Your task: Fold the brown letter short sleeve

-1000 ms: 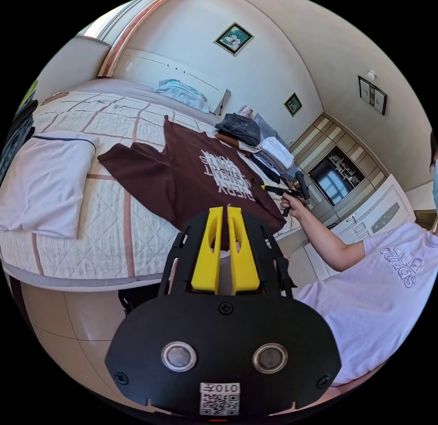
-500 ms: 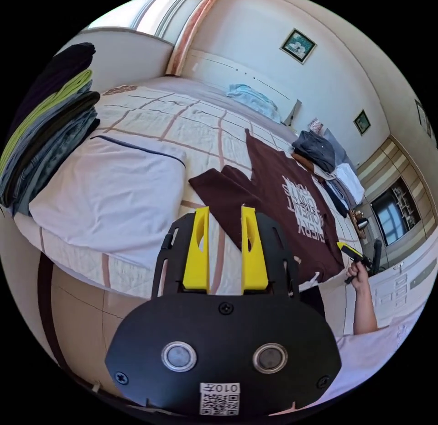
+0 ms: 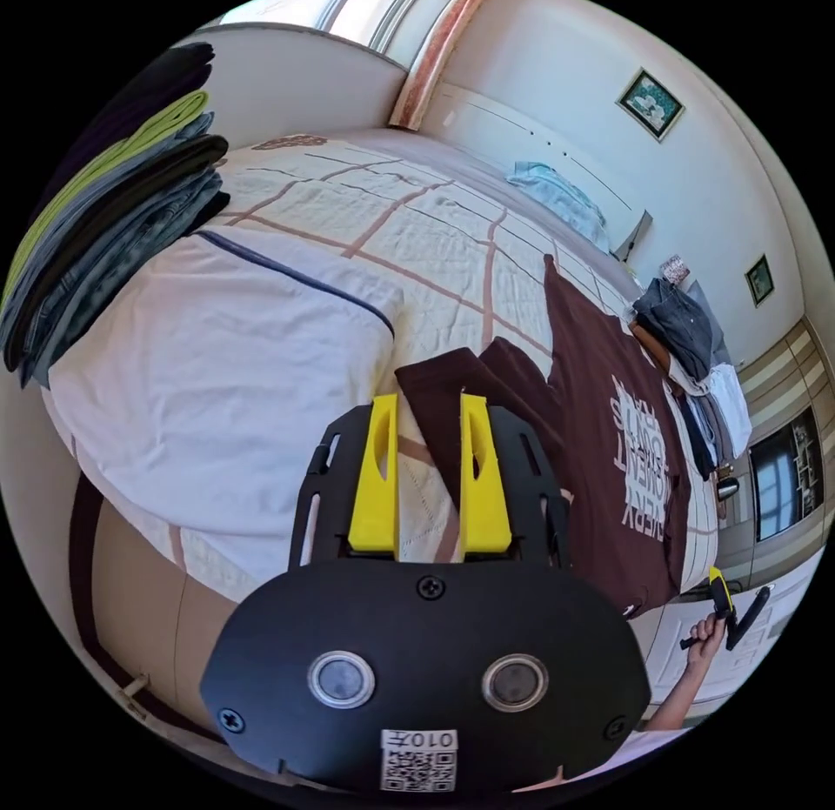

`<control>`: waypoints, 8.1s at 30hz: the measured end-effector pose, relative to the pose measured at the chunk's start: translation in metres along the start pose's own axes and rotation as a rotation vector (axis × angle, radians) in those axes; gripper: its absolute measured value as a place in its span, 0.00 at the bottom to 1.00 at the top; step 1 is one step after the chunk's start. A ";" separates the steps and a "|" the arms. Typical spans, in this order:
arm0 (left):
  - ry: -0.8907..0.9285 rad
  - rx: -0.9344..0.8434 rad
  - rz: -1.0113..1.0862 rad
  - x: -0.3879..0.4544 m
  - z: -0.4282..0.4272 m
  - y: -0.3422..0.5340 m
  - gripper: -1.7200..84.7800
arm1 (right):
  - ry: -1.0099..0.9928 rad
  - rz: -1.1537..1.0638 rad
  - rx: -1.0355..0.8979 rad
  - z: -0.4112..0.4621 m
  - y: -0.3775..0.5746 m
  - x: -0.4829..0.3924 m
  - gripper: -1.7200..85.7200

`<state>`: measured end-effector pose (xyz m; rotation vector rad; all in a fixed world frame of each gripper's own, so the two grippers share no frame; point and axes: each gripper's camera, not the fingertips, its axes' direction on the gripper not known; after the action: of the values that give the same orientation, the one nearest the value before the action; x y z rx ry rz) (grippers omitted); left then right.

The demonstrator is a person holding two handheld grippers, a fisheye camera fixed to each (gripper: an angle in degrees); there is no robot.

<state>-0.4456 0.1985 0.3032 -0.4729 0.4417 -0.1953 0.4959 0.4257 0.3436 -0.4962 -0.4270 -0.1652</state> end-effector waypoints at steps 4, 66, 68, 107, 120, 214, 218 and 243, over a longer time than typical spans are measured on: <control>0.139 0.010 0.026 0.008 0.002 0.000 0.04 | -0.015 0.017 0.008 0.000 0.000 0.006 0.05; 0.201 -0.183 0.926 0.157 0.038 -0.015 0.08 | -0.071 -0.064 -0.129 0.059 -0.042 0.017 0.05; 0.217 -0.256 0.887 0.150 0.060 -0.027 0.08 | -0.066 -0.050 -0.127 0.056 -0.034 0.021 0.05; -0.078 -0.113 0.636 0.138 0.071 -0.054 0.04 | -0.025 -0.006 -0.080 0.067 -0.013 -0.042 0.05; -0.070 0.005 1.303 0.142 -0.021 0.144 0.12 | 0.160 -0.529 0.070 0.056 0.048 -0.133 0.13; 0.173 -0.182 1.368 0.145 -0.136 0.168 0.02 | -0.100 -0.785 -0.236 -0.038 0.004 -0.110 0.04; 0.227 -0.209 1.325 0.174 -0.127 0.093 0.02 | -0.024 -0.753 -0.192 -0.031 -0.069 -0.081 0.04; 0.274 0.058 0.573 0.128 -0.064 -0.045 0.08 | -0.109 -0.080 0.131 -0.020 -0.101 0.066 0.09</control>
<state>-0.3649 0.0976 0.2273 -0.2476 0.8184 0.2839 0.5367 0.3245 0.3999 -0.3599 -0.5607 -0.1868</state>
